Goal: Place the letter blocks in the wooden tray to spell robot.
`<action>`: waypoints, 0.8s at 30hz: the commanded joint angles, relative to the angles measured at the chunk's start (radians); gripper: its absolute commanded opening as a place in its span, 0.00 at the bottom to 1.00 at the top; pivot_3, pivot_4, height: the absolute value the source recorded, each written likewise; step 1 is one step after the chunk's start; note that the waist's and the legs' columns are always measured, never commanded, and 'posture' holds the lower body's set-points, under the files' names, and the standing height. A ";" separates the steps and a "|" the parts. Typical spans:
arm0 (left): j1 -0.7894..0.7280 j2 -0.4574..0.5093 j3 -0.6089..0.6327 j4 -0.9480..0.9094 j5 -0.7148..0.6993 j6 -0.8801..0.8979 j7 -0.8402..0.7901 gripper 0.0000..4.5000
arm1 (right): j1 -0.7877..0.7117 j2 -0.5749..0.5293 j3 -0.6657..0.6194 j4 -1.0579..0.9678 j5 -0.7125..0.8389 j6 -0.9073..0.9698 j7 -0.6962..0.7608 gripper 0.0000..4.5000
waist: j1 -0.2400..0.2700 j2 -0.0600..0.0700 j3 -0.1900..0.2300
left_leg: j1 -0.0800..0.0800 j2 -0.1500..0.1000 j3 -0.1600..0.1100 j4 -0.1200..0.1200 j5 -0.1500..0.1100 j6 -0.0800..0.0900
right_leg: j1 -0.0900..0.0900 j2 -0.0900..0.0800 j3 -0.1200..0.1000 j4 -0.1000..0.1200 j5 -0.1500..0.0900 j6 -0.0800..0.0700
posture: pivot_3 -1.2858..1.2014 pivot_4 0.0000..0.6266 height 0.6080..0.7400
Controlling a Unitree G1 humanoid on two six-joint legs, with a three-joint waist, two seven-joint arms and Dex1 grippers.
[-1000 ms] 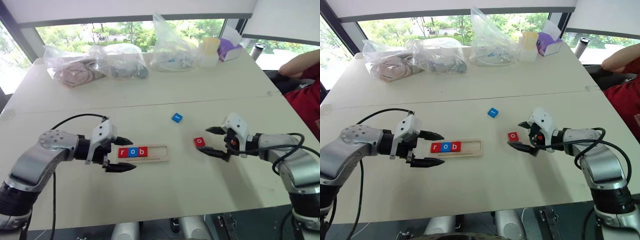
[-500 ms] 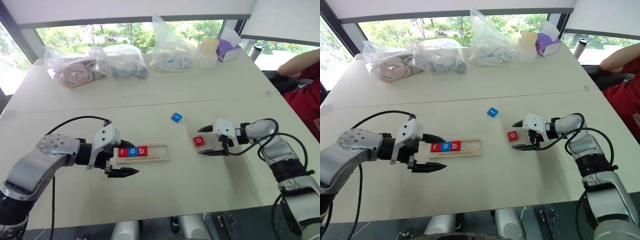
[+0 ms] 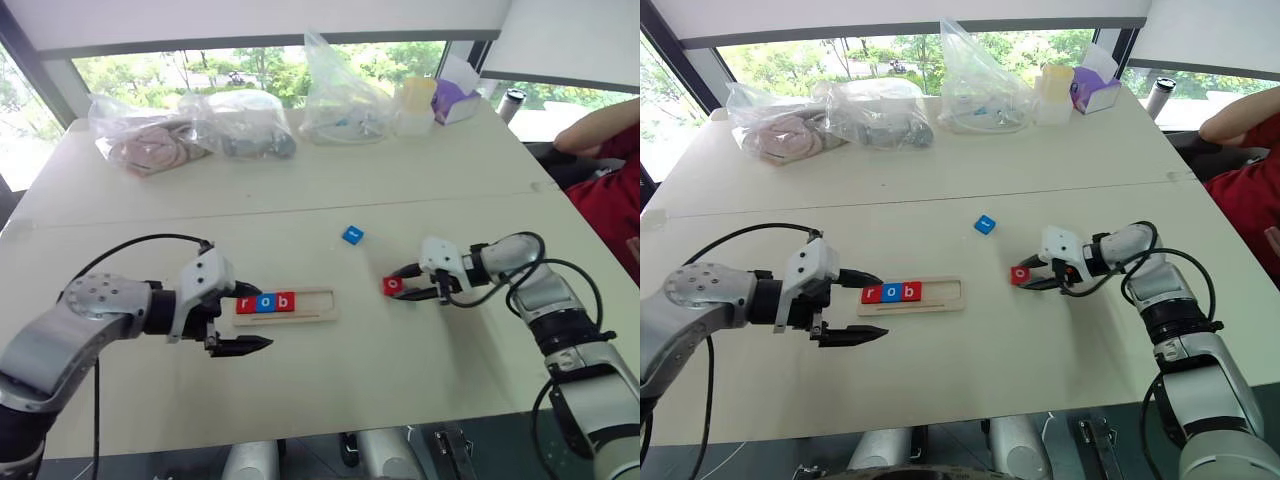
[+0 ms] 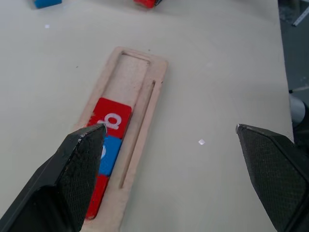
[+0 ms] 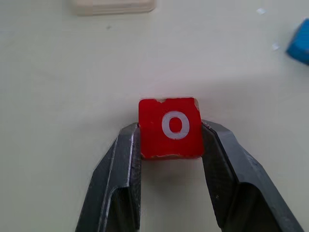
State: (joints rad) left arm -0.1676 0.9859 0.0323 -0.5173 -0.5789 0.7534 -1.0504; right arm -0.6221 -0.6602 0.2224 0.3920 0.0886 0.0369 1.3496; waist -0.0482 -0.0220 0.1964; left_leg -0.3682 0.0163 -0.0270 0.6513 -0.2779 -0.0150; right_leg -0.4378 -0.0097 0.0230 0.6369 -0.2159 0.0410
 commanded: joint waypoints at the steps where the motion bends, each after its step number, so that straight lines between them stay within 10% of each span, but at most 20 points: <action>1: 0.043 0.066 0.082 0.020 -0.005 -0.014 -0.048 1.00 | -0.011 0.052 0.024 -0.314 0.027 0.245 -0.087 0.26 | 0.002 0.000 0.000 | -0.001 0.000 0.000 0.000 0.000 0.000 | -0.002 0.000 0.000 0.002 0.000 0.000 | 0.52 0.24 1.00; 8: 0.082 0.093 0.118 0.031 -0.002 -0.032 -0.062 1.00 | 0.009 0.182 0.151 -0.571 -0.002 0.568 -0.251 0.26 | 0.012 0.000 0.000 | -0.003 0.000 -0.004 0.000 0.000 -0.001 | -0.006 -0.001 -0.002 0.009 -0.004 0.000 | 0.52 0.24 1.00; 24: 0.104 0.040 0.107 -0.012 -0.008 -0.027 0.005 1.00 | -0.026 0.252 0.260 -0.453 -0.058 0.538 -0.339 0.26 | 0.004 0.000 0.000 | -0.003 -0.001 -0.002 0.000 0.001 -0.001 | -0.006 -0.001 -0.002 0.009 -0.004 0.000 | 0.52 0.24 1.00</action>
State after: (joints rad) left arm -0.0629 1.0252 0.1252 -0.5008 -0.5789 0.7312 -1.0552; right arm -0.6261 -0.4185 0.4829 -0.0498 0.0318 0.5941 1.0146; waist -0.0442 -0.0223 0.1963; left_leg -0.3714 0.0157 -0.0289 0.6518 -0.2771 -0.0165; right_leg -0.4441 -0.0104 0.0215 0.6457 -0.2203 0.0410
